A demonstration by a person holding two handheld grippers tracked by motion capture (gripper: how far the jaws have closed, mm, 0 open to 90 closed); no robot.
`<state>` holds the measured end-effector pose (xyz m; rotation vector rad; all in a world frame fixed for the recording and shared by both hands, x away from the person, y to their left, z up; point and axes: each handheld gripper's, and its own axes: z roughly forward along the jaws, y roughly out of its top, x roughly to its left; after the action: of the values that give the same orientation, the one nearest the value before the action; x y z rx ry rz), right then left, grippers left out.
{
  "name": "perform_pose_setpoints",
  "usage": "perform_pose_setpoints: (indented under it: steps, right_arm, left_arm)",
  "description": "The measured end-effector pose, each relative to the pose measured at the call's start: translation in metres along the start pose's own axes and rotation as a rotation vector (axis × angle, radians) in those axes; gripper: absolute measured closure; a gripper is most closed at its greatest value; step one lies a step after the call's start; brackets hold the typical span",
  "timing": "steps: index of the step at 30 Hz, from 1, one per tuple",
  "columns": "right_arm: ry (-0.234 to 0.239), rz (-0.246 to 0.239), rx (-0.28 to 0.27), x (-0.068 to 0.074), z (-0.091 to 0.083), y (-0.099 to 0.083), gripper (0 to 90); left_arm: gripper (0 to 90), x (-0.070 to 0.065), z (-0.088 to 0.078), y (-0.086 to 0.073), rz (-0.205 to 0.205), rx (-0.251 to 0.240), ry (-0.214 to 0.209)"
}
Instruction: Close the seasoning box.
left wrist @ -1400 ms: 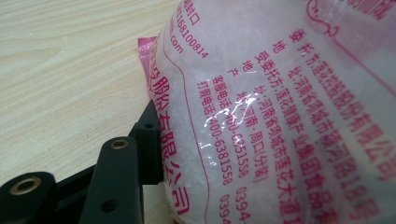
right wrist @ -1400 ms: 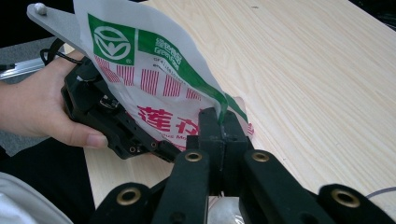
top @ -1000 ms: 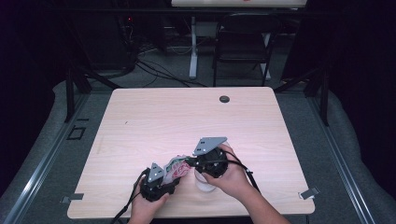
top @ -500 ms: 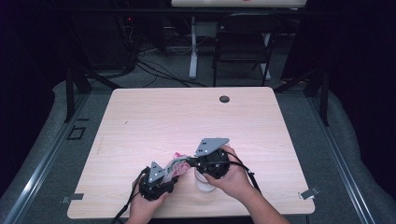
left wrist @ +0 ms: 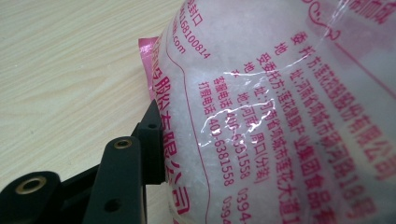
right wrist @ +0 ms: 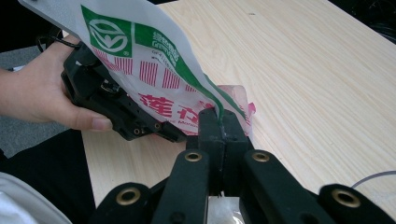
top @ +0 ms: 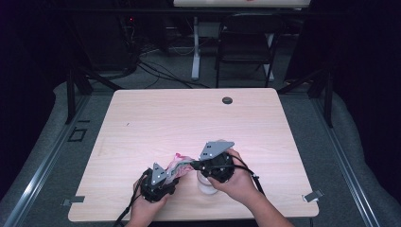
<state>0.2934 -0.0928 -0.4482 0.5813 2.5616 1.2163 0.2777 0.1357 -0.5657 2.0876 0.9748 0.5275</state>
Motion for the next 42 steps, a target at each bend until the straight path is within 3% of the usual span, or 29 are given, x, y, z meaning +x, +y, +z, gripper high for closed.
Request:
perform_pose_setpoints:
  steps: [2, 17, 30, 42]
  right_arm:
    - [-0.004, 0.000, 0.000, 0.000, 0.000, 0.000, 90.0]
    - [-0.003, 0.007, -0.011, 0.000, -0.004, -0.005, 89.7]
    - [-0.003, 0.002, -0.013, 0.001, -0.007, -0.005, 88.5]
    - [-0.004, -0.002, 0.003, -0.001, -0.012, -0.006, 80.9]
  left_arm:
    - [52.0, -0.001, 0.000, 0.000, -0.006, -0.002, 0.004]
    - [52.4, -0.001, -0.004, 0.007, 0.059, -0.005, 0.056]
    - [52.7, 0.001, -0.007, 0.011, 0.077, -0.009, 0.082]
    - [52.9, 0.004, -0.013, 0.021, 0.129, 0.011, 0.098]
